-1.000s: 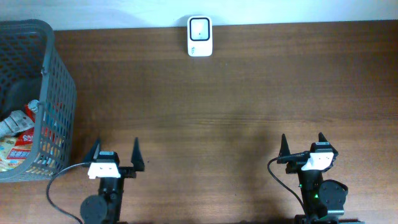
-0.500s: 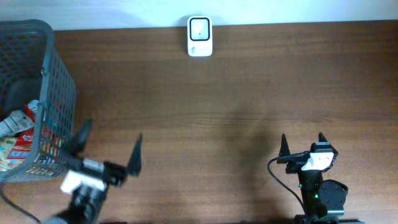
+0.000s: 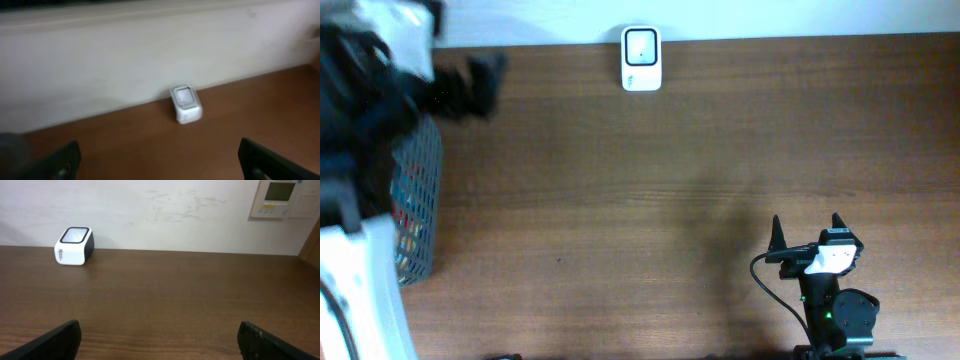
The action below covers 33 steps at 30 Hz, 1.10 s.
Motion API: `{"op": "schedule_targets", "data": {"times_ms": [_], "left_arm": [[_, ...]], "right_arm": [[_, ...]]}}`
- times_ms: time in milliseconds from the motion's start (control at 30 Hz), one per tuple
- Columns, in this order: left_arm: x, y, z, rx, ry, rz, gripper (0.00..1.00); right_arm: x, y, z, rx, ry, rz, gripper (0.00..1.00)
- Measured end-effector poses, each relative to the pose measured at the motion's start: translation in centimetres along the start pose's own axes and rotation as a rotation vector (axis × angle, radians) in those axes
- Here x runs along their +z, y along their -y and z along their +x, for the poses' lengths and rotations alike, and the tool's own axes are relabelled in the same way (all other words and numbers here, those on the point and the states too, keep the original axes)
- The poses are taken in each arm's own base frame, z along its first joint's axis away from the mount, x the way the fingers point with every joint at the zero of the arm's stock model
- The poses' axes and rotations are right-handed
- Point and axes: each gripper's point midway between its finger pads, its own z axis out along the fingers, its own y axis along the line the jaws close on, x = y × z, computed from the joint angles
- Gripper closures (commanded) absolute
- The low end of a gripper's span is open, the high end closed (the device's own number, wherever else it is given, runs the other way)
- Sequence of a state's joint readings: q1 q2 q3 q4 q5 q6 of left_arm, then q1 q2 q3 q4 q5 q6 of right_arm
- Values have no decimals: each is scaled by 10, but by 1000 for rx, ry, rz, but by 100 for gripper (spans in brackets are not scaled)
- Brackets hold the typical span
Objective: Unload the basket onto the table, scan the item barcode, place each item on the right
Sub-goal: 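Move the left gripper into the grey basket toward the blue Listerine bottle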
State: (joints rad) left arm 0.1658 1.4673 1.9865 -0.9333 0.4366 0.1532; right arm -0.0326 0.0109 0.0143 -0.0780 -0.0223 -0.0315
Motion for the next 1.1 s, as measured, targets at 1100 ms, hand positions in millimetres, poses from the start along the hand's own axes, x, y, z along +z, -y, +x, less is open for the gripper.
{"op": "schedule_targets", "data": {"times_ms": [1100], "left_arm": [[-1,-237,265,-631,-782,-326,0]], "right_arm": [[0,0,0,0,0,0,1]]}}
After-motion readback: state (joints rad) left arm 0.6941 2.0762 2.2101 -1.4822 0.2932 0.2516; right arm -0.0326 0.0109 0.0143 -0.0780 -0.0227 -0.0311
